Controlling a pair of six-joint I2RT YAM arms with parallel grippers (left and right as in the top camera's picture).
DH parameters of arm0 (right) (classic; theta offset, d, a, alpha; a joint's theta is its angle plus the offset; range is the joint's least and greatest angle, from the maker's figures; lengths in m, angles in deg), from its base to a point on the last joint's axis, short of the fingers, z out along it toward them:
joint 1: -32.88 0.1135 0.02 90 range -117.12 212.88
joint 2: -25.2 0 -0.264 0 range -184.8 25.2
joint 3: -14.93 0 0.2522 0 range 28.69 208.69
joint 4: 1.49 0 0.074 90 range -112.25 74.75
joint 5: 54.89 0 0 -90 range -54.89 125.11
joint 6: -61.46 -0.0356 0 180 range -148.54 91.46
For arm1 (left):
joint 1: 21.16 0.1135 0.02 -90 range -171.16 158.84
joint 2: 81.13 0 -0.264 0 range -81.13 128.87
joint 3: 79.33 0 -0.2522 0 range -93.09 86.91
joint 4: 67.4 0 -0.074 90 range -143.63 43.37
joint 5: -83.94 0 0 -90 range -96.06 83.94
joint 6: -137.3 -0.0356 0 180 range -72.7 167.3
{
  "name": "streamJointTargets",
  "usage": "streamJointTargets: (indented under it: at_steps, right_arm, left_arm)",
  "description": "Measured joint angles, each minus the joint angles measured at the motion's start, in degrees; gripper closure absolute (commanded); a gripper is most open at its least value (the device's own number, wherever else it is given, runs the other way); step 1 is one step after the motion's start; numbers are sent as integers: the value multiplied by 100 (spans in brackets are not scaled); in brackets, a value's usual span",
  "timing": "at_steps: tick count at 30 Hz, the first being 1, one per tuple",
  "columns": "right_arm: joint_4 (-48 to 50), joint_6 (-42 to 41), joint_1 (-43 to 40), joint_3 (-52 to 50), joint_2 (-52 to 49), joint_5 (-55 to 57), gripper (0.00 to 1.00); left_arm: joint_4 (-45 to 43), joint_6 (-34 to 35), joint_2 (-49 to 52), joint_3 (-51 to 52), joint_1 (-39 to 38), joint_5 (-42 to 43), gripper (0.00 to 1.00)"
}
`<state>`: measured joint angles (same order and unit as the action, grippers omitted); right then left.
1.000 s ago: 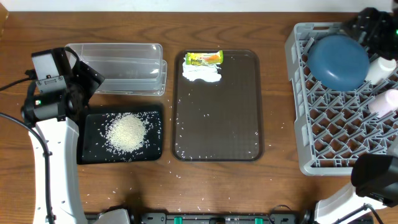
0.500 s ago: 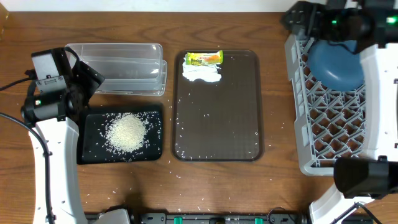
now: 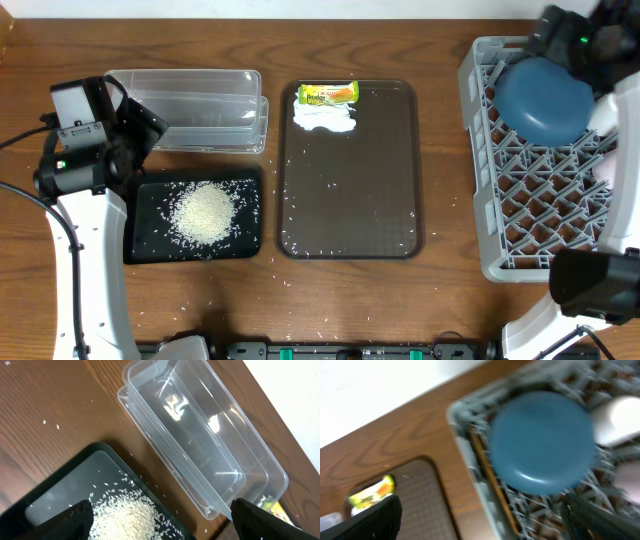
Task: Sort waste into correct bins and load items into the dishwasher rack
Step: 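Move the left gripper over the yellow wrapper and tissue on the tray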
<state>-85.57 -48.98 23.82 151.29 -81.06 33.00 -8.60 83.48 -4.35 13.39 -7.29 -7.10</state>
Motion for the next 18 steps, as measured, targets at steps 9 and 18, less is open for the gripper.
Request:
streamJointTargets:
  at_steps: [9,18]
  right_arm:
    - [-103,-107,-358,0,0,44,1]
    - [-105,-107,-356,0,0,44,1]
  left_arm:
    - [-796,-754,4,0,-555,2105,12]
    - [435,-1840,688,-1707,-2581,2004,16]
